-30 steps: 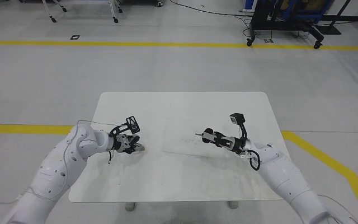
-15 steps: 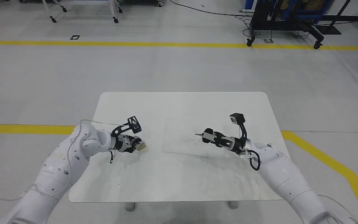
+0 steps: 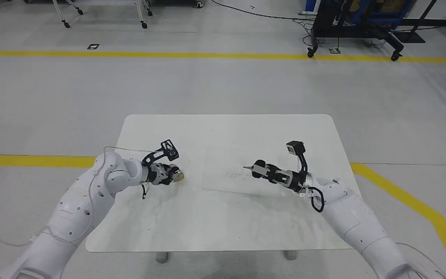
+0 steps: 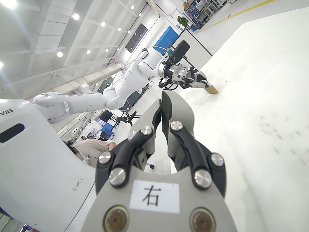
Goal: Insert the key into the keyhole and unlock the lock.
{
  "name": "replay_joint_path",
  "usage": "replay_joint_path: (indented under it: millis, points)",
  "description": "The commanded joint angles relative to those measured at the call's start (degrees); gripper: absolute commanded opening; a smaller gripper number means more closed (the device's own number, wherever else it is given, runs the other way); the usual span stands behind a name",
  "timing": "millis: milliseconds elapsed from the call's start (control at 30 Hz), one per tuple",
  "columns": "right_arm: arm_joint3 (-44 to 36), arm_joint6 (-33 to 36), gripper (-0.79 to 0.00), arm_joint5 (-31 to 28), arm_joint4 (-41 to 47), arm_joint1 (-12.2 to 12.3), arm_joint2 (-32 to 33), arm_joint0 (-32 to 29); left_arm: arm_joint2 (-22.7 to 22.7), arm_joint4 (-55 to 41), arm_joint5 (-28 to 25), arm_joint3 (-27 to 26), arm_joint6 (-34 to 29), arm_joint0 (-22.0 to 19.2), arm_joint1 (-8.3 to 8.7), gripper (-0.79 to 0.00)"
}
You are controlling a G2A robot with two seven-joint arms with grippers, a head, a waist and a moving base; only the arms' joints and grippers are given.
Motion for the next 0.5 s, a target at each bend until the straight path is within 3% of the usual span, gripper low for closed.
replay_joint_path:
  millis: [0, 133, 267, 467]
  points:
    - [0.00, 0.00, -0.785, 0.00, 0.00, 0.00, 0.00, 0.00, 0.21, -0.07, 0.84, 0.43, 2.16, -0.18, -0.35, -0.785]
    - [0.00, 0.00, -0.785, 0.00, 0.00, 0.00, 0.00, 0.00, -0.65, -4.57, -1.79, 1.89, 8.92, -0.31, -0.88, -0.785]
    - [0.00, 0.00, -0.785, 0.00, 0.00, 0.00, 0.00, 0.00, -2.40, -11.85, -9.24, 4.09, 16.27, 0.33, -1.04, -0.785]
    - [0.00, 0.00, -0.785, 0.00, 0.00, 0.00, 0.00, 0.00, -2.52, -12.61, -9.97, 4.26, 16.99, 0.47, -1.07, -0.785]
